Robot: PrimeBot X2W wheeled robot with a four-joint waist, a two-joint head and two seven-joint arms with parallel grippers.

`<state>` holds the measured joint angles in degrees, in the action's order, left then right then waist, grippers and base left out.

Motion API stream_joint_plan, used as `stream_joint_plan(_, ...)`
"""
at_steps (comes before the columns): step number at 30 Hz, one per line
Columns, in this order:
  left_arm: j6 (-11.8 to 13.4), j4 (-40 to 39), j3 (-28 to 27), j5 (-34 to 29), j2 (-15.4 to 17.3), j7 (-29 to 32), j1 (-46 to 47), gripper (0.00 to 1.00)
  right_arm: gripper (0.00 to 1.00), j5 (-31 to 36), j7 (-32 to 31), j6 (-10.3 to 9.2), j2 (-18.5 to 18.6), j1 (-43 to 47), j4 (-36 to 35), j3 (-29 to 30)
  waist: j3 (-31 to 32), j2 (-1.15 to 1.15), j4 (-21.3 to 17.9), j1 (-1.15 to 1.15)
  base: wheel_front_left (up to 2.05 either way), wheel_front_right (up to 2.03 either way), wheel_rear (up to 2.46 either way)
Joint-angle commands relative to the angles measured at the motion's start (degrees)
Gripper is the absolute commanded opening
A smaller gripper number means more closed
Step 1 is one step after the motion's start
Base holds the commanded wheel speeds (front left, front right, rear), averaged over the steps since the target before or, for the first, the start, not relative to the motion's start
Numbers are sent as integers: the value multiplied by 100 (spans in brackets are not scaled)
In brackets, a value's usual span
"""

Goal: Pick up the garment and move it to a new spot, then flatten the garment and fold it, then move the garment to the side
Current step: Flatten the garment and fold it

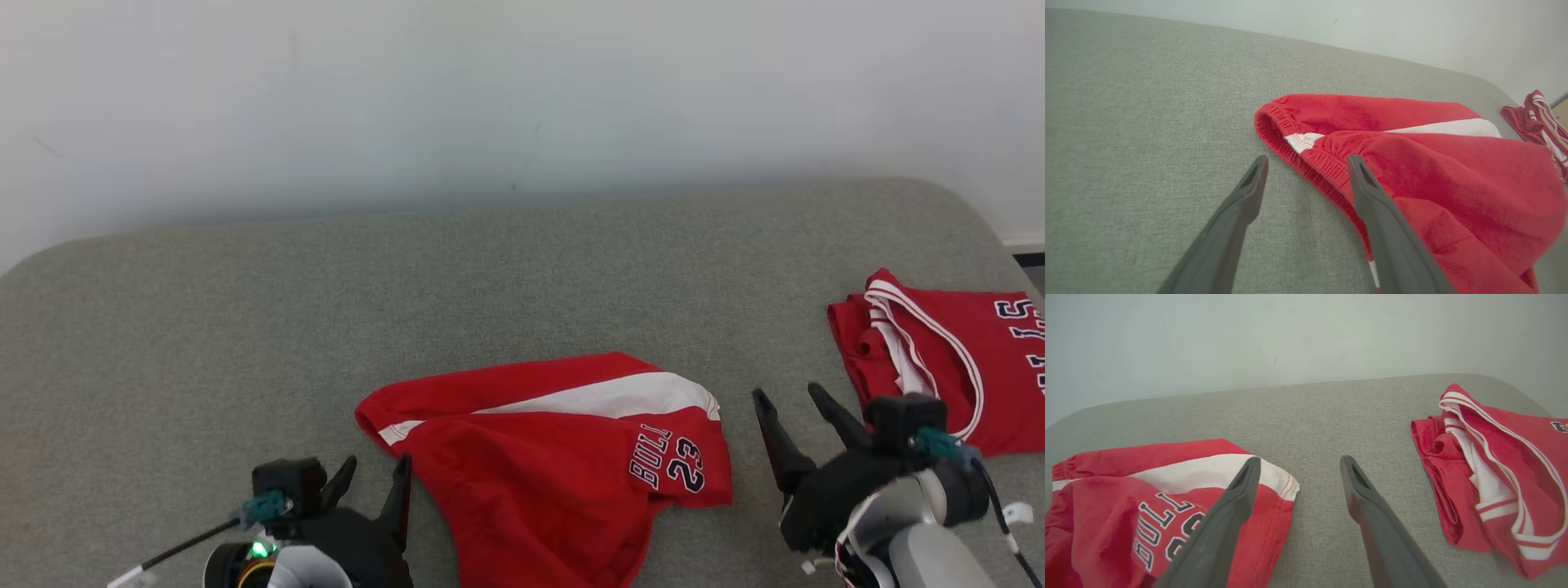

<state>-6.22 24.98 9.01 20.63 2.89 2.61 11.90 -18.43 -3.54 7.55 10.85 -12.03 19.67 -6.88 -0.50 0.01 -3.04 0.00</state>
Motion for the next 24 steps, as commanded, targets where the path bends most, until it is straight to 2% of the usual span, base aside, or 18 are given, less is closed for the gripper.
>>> stream_joint_plan(1,81,91,110,191,6,230,272,100,100,-58,-128,-13,55,-308,68,-81,-232,-1,-70,0,0,0,0)
stream_joint_plan(6,448,251,407,661,4,692,768,100,100,-69,-322,-14,141,-940,319,-367,-520,-1,-97,0,0,0,0)
stream_joint_plan(8,514,278,448,735,5,739,851,100,100,-84,-321,-14,146,-1026,363,-427,-563,-1,-96,0,0,0,0)
stream_joint_plan(14,1082,402,526,1108,4,824,1161,100,100,-181,-137,-13,163,-1326,676,-652,-720,-1,-91,0,0,0,0)
stream_joint_plan(20,1208,479,521,1259,5,929,1237,100,100,-266,-19,-14,181,-1395,832,-736,-777,-1,-97,0,0,0,0)
stream_joint_plan(24,1199,496,495,1313,19,898,1278,100,100,-312,59,-14,196,-1449,910,-789,-809,-1,-123,0,0,0,0)
